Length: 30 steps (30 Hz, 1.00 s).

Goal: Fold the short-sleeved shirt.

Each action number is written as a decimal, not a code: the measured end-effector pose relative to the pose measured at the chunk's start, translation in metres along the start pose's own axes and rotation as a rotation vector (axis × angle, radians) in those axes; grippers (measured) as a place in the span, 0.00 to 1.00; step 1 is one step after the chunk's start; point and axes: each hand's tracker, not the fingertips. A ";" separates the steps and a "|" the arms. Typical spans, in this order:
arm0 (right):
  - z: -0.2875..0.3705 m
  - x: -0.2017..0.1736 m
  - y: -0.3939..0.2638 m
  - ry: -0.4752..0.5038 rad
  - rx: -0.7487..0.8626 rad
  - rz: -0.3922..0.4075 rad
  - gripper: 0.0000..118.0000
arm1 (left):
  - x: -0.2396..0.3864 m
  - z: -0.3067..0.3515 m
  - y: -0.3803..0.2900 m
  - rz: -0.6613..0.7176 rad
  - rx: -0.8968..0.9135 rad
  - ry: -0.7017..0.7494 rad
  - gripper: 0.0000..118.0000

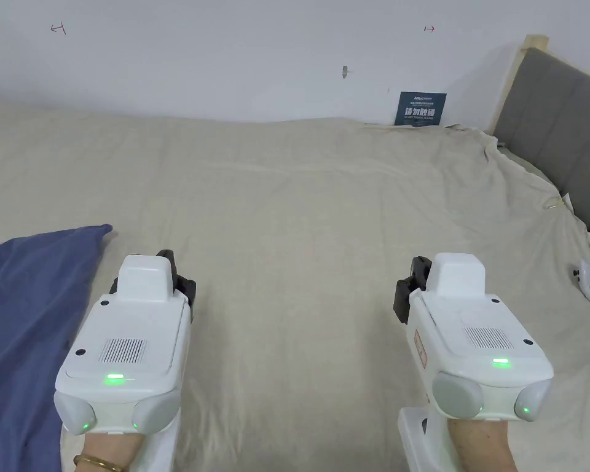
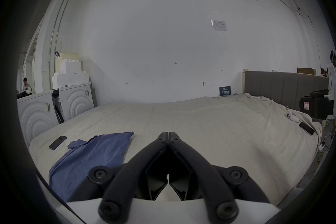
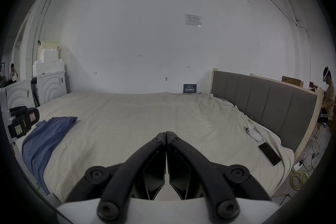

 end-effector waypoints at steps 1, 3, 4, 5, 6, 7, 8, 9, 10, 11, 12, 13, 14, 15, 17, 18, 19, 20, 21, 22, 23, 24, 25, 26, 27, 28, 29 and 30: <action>-0.004 0.004 -0.002 0.001 -0.002 0.002 0.00 | 0.000 0.000 0.000 0.001 0.000 0.000 0.00; -0.005 0.005 -0.003 0.002 -0.003 0.001 0.00 | -0.001 0.000 -0.001 0.000 -0.001 0.000 0.00; -0.006 0.005 -0.003 0.001 -0.004 0.000 0.00 | -0.001 0.000 -0.001 0.000 -0.001 -0.001 0.00; -0.004 0.003 -0.003 0.001 -0.004 0.001 0.00 | -0.001 0.000 -0.001 0.001 -0.002 -0.001 0.00; -0.003 0.003 -0.003 0.002 -0.003 0.001 0.00 | -0.002 0.000 -0.001 0.004 -0.004 0.000 0.00; -0.003 0.003 -0.003 0.003 -0.004 0.001 0.00 | -0.002 0.000 -0.002 0.008 -0.005 0.001 0.00; -0.003 0.003 -0.003 0.005 -0.004 0.001 0.00 | -0.002 0.000 -0.002 0.009 -0.006 0.002 0.00; -0.003 0.002 -0.003 0.004 -0.004 0.002 0.00 | -0.003 0.000 -0.002 0.010 -0.007 0.003 0.00; -0.003 0.003 -0.003 0.004 -0.004 0.003 0.00 | -0.003 0.000 -0.003 0.009 -0.008 0.004 0.00; -0.003 0.003 -0.004 0.004 -0.004 0.002 0.00 | -0.004 0.000 -0.003 0.009 -0.009 0.004 0.00; -0.003 0.003 -0.004 0.004 -0.004 0.002 0.00 | -0.004 0.000 -0.003 0.010 -0.009 0.004 0.00; -0.003 0.003 -0.004 0.004 -0.005 0.002 0.00 | -0.005 0.000 -0.003 0.011 -0.009 0.005 0.00; -0.003 0.003 -0.004 0.004 -0.006 0.003 0.00 | -0.005 0.000 -0.003 0.012 -0.009 0.006 0.00; -0.003 0.003 -0.004 0.003 -0.006 0.003 0.00 | -0.005 0.000 -0.003 0.013 -0.009 0.007 0.00; -0.002 0.001 -0.004 0.003 -0.008 0.001 0.00 | -0.005 0.001 -0.002 0.014 -0.008 0.006 0.00; -0.001 0.001 -0.004 0.003 -0.008 0.002 0.00 | -0.006 0.000 -0.003 0.012 -0.007 0.007 0.00; -0.001 0.001 -0.004 0.004 -0.008 0.003 0.00 | -0.006 0.000 -0.003 0.012 -0.007 0.006 0.00; -0.001 0.000 -0.004 0.004 -0.008 0.005 0.00 | -0.006 0.000 -0.002 0.013 -0.006 0.004 0.00; -0.001 0.000 -0.004 0.005 -0.008 0.006 0.00 | -0.005 0.000 -0.002 0.012 -0.005 0.004 0.00; -0.001 0.000 -0.004 0.008 -0.008 0.005 0.00 | -0.005 0.000 -0.002 0.011 -0.004 0.004 0.00; -0.001 0.000 -0.004 0.008 -0.008 0.005 0.00 | -0.005 0.000 -0.002 0.011 -0.003 0.002 0.00; -0.001 0.000 -0.004 0.006 -0.006 0.006 0.00 | -0.005 0.000 -0.001 0.012 -0.002 0.000 0.00; -0.001 0.000 -0.004 0.007 -0.005 0.009 0.00 | -0.005 0.000 -0.001 0.012 -0.001 0.001 0.00; -0.002 0.000 -0.004 0.009 -0.005 0.010 0.00 | -0.005 0.000 -0.001 0.011 0.000 0.001 0.00; -0.001 -0.001 -0.004 0.011 -0.004 0.011 0.00 | -0.005 0.000 0.000 0.012 0.001 0.001 0.00; -0.001 -0.002 -0.003 0.013 -0.002 0.014 0.00 | -0.005 0.000 0.000 0.012 0.003 0.001 0.00; -0.002 -0.003 -0.002 0.016 0.000 0.018 0.00 | -0.006 0.000 0.001 0.012 0.004 0.002 0.00; -0.002 -0.005 -0.001 0.023 0.000 0.021 0.00 | -0.007 0.001 0.001 0.012 0.006 0.005 0.00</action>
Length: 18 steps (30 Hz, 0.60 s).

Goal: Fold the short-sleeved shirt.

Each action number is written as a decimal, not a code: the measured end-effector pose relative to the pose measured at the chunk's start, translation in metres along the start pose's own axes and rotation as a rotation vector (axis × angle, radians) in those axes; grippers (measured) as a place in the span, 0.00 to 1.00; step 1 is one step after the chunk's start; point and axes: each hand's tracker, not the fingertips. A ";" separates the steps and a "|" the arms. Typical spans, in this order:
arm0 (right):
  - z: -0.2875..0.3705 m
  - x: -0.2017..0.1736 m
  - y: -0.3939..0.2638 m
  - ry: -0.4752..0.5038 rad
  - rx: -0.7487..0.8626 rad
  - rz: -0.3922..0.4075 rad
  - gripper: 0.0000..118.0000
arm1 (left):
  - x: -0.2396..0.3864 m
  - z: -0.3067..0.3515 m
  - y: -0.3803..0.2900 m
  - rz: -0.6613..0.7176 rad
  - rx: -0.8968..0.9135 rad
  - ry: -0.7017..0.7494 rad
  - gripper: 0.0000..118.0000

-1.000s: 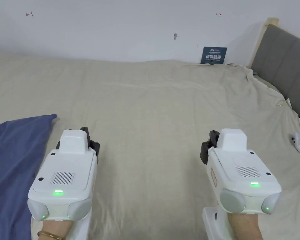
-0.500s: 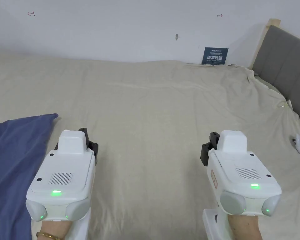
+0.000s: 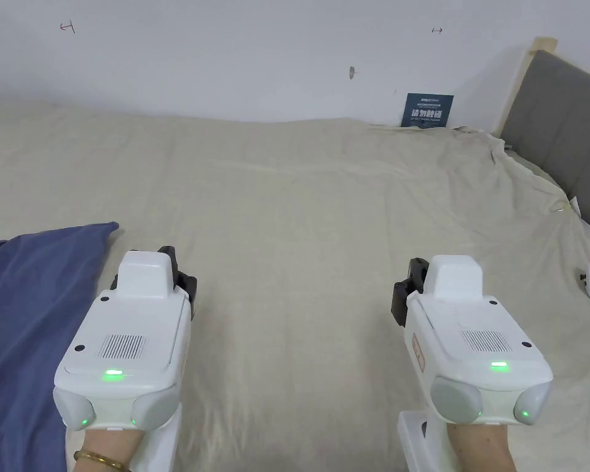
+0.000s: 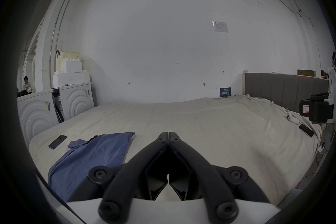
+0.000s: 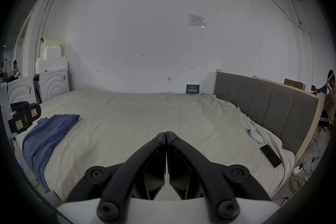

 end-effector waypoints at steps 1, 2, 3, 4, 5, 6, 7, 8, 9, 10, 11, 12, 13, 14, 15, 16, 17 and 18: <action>0.000 -0.002 0.001 0.007 0.002 0.003 0.00 | -0.002 0.001 0.001 0.000 0.002 0.003 0.00; 0.000 -0.004 0.002 0.012 0.006 0.005 0.00 | -0.004 0.001 0.001 0.003 0.003 0.007 0.00; 0.000 -0.008 0.004 0.017 0.009 0.007 0.00 | -0.007 0.002 0.002 0.005 0.005 0.013 0.00; -0.001 -0.012 0.005 0.027 0.011 0.007 0.00 | -0.011 0.003 0.002 0.007 0.007 0.023 0.00; -0.001 -0.015 0.006 0.036 0.013 0.008 0.00 | -0.014 0.004 0.003 0.007 0.009 0.032 0.00; -0.003 -0.019 0.006 0.047 0.016 0.012 0.00 | -0.019 0.005 0.003 0.007 0.012 0.044 0.00; -0.007 -0.023 0.006 0.060 0.018 0.017 0.00 | -0.024 0.007 0.004 0.009 0.014 0.056 0.00; -0.009 -0.028 0.007 0.074 0.018 0.021 0.00 | -0.029 0.008 0.004 0.010 0.015 0.069 0.00; -0.011 -0.033 0.007 0.089 0.019 0.022 0.00 | -0.034 0.010 0.005 0.010 0.018 0.085 0.00; -0.013 -0.039 0.008 0.104 0.019 0.021 0.00 | -0.041 0.012 0.005 0.010 0.018 0.103 0.00; -0.010 -0.049 0.011 0.118 0.020 0.021 0.00 | -0.047 0.014 0.005 0.010 0.018 0.119 0.00; -0.011 -0.056 0.012 0.134 0.021 0.020 0.00 | -0.054 0.016 0.004 0.011 0.017 0.137 0.00; -0.013 -0.063 0.013 0.151 0.021 0.021 0.00 | -0.061 0.018 0.003 0.015 0.015 0.157 0.00; -0.014 -0.069 0.013 0.165 0.023 0.024 0.00 | -0.067 0.021 0.002 0.021 0.012 0.174 0.00; -0.011 -0.080 0.016 0.185 0.022 0.027 0.00 | -0.074 0.024 0.001 0.026 0.011 0.194 0.00; -0.012 -0.088 0.017 0.205 0.021 0.030 0.00 | -0.081 0.027 0.000 0.029 0.007 0.214 0.00; -0.012 -0.095 0.017 0.221 0.022 0.032 0.00 | -0.087 0.030 -0.001 0.032 0.006 0.230 0.00; -0.012 -0.103 0.017 0.238 0.022 0.036 0.00 | -0.093 0.034 -0.002 0.035 0.003 0.246 0.00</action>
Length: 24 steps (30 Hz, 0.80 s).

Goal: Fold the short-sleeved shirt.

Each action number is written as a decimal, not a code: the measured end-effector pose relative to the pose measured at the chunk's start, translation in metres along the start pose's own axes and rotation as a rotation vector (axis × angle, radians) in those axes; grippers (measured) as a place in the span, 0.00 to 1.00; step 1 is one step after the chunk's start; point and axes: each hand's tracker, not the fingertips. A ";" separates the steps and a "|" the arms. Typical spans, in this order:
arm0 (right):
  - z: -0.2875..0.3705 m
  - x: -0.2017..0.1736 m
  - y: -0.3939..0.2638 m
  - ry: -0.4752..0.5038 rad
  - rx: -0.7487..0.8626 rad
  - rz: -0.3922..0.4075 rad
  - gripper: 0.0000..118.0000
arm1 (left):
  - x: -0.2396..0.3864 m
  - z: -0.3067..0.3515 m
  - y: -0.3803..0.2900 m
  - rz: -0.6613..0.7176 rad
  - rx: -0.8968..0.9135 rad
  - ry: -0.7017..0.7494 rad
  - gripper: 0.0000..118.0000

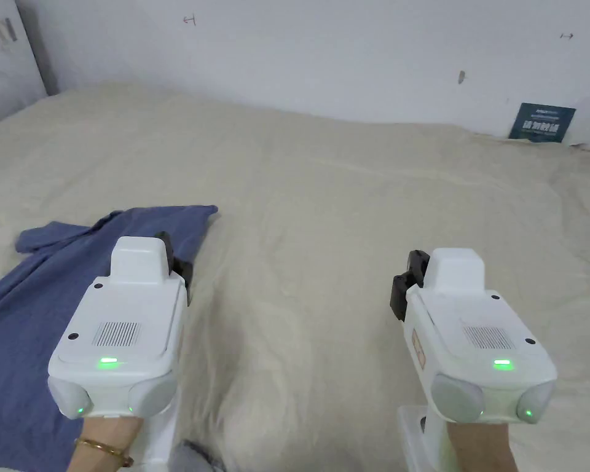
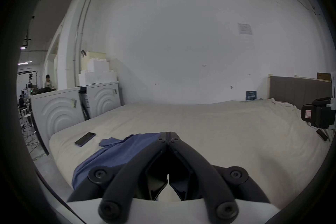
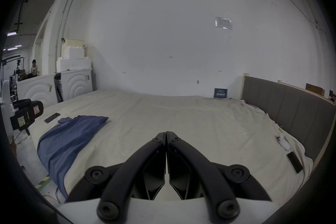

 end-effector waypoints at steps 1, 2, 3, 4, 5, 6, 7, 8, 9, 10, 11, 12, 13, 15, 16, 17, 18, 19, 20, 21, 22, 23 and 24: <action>-0.003 -0.006 -0.001 0.020 -0.001 0.003 0.00 | -0.007 0.002 -0.001 0.000 -0.004 0.018 0.00; -0.006 -0.012 0.000 0.037 -0.001 0.005 0.00 | -0.013 0.003 -0.002 -0.001 -0.006 0.035 0.00; -0.008 -0.019 0.000 0.054 -0.003 0.008 0.00 | -0.020 0.005 -0.003 0.001 -0.010 0.051 0.00; -0.010 -0.026 0.001 0.072 -0.004 0.011 0.00 | -0.026 0.007 -0.004 0.003 -0.012 0.066 0.00; -0.013 -0.031 0.000 0.085 -0.003 0.015 0.00 | -0.032 0.009 -0.004 0.005 -0.014 0.082 0.00; -0.015 -0.036 0.000 0.100 -0.005 0.017 0.00 | -0.038 0.010 -0.005 0.006 -0.016 0.099 0.00; -0.017 -0.043 0.000 0.117 -0.005 0.019 0.00 | -0.044 0.012 -0.006 0.009 -0.017 0.112 0.00; -0.018 -0.048 0.001 0.127 -0.006 0.020 0.00 | -0.049 0.014 -0.006 0.012 -0.018 0.124 0.00; -0.022 -0.051 -0.002 0.136 -0.006 0.021 0.00 | -0.054 0.016 -0.007 0.013 -0.021 0.139 0.00; -0.024 -0.055 -0.002 0.148 -0.008 0.021 0.00 | -0.059 0.017 -0.008 0.014 -0.024 0.151 0.00; -0.025 -0.059 -0.002 0.161 -0.010 0.021 0.00 | -0.063 0.019 -0.009 0.017 -0.026 0.163 0.00; -0.026 -0.063 -0.002 0.170 -0.010 0.022 0.00 | -0.067 0.019 -0.010 0.020 -0.030 0.174 0.00; -0.029 -0.066 -0.004 0.179 -0.011 0.026 0.00 | -0.071 0.020 -0.011 0.022 -0.034 0.182 0.00; -0.031 -0.072 -0.005 0.195 -0.013 0.030 0.00 | -0.077 0.022 -0.013 0.024 -0.038 0.201 0.00; -0.032 -0.074 -0.005 0.202 -0.014 0.031 0.00 | -0.080 0.023 -0.013 0.027 -0.036 0.207 0.00; -0.033 -0.076 -0.005 0.208 -0.015 0.032 0.00 | -0.083 0.022 -0.013 0.029 -0.041 0.209 0.00; -0.034 -0.077 -0.005 0.212 -0.015 0.034 0.00 | -0.084 0.022 -0.014 0.033 -0.046 0.211 0.00; -0.035 -0.078 -0.005 0.215 -0.014 0.034 0.00 | -0.086 0.021 -0.014 0.038 -0.052 0.214 0.00; -0.035 -0.079 -0.005 0.217 -0.016 0.035 0.00 | -0.088 0.020 -0.014 0.043 -0.055 0.211 0.00; -0.036 -0.080 -0.005 0.220 -0.017 0.035 0.00 | -0.089 0.019 -0.014 0.049 -0.059 0.208 0.03; -0.036 -0.080 -0.005 0.221 -0.017 0.036 0.00 | -0.089 0.017 -0.015 0.054 -0.063 0.208 0.07; -0.036 -0.080 -0.005 0.222 -0.016 0.038 0.00 | -0.091 0.015 -0.015 0.062 -0.071 0.200 0.12; -0.036 -0.080 -0.005 0.222 -0.016 0.041 0.00 | -0.092 0.012 -0.014 0.068 -0.083 0.191 0.23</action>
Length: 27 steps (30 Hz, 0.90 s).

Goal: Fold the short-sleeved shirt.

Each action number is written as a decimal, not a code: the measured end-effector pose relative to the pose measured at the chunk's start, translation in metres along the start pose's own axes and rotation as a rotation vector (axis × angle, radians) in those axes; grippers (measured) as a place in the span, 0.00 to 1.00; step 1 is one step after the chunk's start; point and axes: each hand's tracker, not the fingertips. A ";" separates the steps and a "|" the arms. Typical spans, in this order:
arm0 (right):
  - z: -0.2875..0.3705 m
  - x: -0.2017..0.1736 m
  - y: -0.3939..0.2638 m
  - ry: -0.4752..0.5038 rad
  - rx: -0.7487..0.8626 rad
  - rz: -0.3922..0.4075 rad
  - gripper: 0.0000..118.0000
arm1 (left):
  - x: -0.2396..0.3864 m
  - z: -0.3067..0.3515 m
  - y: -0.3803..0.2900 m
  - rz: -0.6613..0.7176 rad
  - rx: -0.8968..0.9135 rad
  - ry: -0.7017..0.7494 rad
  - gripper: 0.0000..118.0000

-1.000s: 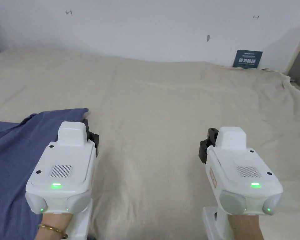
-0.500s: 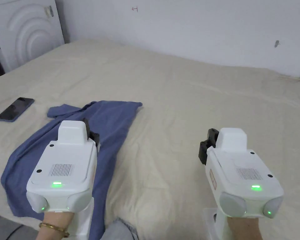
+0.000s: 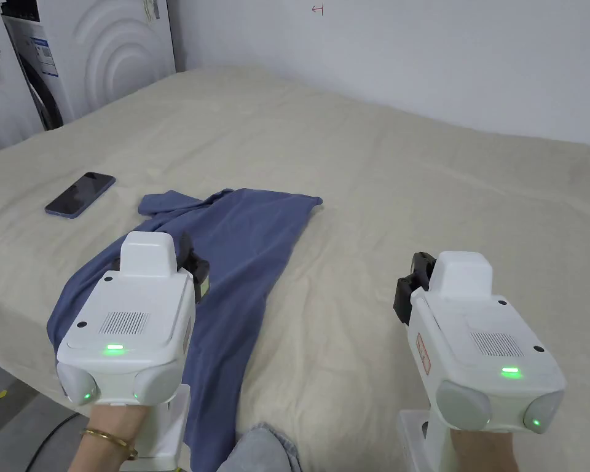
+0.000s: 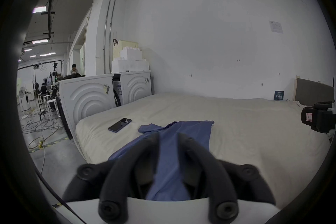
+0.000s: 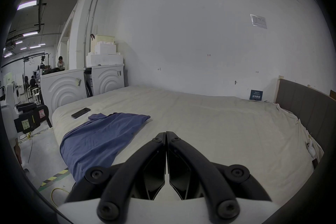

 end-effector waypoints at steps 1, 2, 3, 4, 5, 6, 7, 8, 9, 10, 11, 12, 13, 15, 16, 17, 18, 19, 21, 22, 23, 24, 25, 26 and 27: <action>0.000 0.000 0.000 0.000 0.000 0.001 0.00 | 0.000 -0.003 0.001 -0.001 -0.015 -0.008 0.35; 0.000 0.000 0.000 0.000 -0.001 0.001 0.00 | 0.001 -0.006 0.000 0.001 -0.023 -0.015 0.51; -0.001 0.001 0.001 0.000 -0.001 0.002 0.00 | 0.001 -0.010 0.000 0.005 -0.036 -0.029 0.68; -0.002 0.002 0.001 -0.001 -0.002 0.003 0.00 | 0.001 -0.014 0.001 0.010 -0.045 -0.037 0.79; -0.001 0.001 0.001 -0.003 -0.002 0.004 0.00 | 0.002 -0.018 0.002 0.014 -0.054 -0.042 0.88; -0.002 0.002 0.002 -0.005 -0.002 0.003 0.00 | 0.003 -0.022 0.002 0.013 -0.059 -0.047 0.95; -0.004 0.003 0.002 -0.006 -0.004 0.003 0.00 | 0.004 -0.027 0.003 0.012 -0.063 -0.048 0.98; -0.005 0.004 0.002 -0.007 -0.006 0.002 0.00 | 0.005 -0.032 0.004 0.011 -0.067 -0.052 0.99; -0.006 0.004 0.002 -0.009 -0.008 0.001 0.00 | 0.006 -0.039 0.006 0.011 -0.076 -0.059 1.00; -0.007 0.005 0.002 -0.011 -0.009 0.000 0.00 | 0.008 -0.047 0.007 0.013 -0.086 -0.064 1.00; -0.009 0.006 0.002 -0.012 -0.012 0.000 0.00 | 0.009 -0.055 0.009 0.015 -0.095 -0.070 1.00; -0.010 0.007 0.001 -0.013 -0.015 -0.002 0.00 | 0.011 -0.064 0.011 0.014 -0.106 -0.079 1.00; -0.012 0.007 0.001 -0.014 -0.018 -0.005 0.00 | 0.012 -0.075 0.014 0.011 -0.124 -0.091 1.00; -0.016 0.009 0.001 -0.017 -0.022 -0.005 0.00 | 0.018 -0.096 0.019 -0.005 -0.148 -0.099 1.00; -0.019 0.010 0.000 -0.016 -0.025 -0.004 0.00 | 0.021 -0.109 0.021 -0.019 -0.164 -0.104 1.00; -0.021 0.011 0.000 -0.018 -0.029 -0.005 0.00 | 0.024 -0.123 0.023 -0.034 -0.182 -0.108 1.00; -0.024 0.012 0.000 -0.019 -0.033 -0.006 0.00 | 0.028 -0.136 0.025 -0.051 -0.205 -0.113 1.00; -0.027 0.013 -0.001 -0.019 -0.037 -0.006 0.00 | 0.031 -0.152 0.027 -0.075 -0.234 -0.124 1.00; -0.033 0.015 -0.002 -0.025 -0.044 -0.004 0.00 | 0.036 -0.183 0.030 -0.105 -0.289 -0.139 1.00; -0.036 0.016 -0.003 -0.026 -0.050 -0.004 0.00 | 0.038 -0.199 0.032 -0.109 -0.338 -0.163 1.00; -0.040 0.018 -0.005 -0.029 -0.056 -0.005 0.00 | 0.040 -0.213 0.033 -0.107 -0.376 -0.170 1.00; -0.044 0.019 -0.006 -0.031 -0.063 -0.004 0.00 | 0.043 -0.230 0.033 -0.104 -0.399 -0.175 1.00; -0.049 0.020 -0.008 -0.034 -0.070 -0.001 0.00 | 0.045 -0.246 0.033 -0.105 -0.422 -0.182 1.00; -0.054 0.022 -0.010 -0.035 -0.080 0.003 0.00 | 0.047 -0.261 0.031 -0.117 -0.454 -0.184 1.00; -0.059 0.024 -0.012 -0.039 -0.091 0.000 0.00 | 0.049 -0.277 0.030 -0.135 -0.492 -0.184 1.00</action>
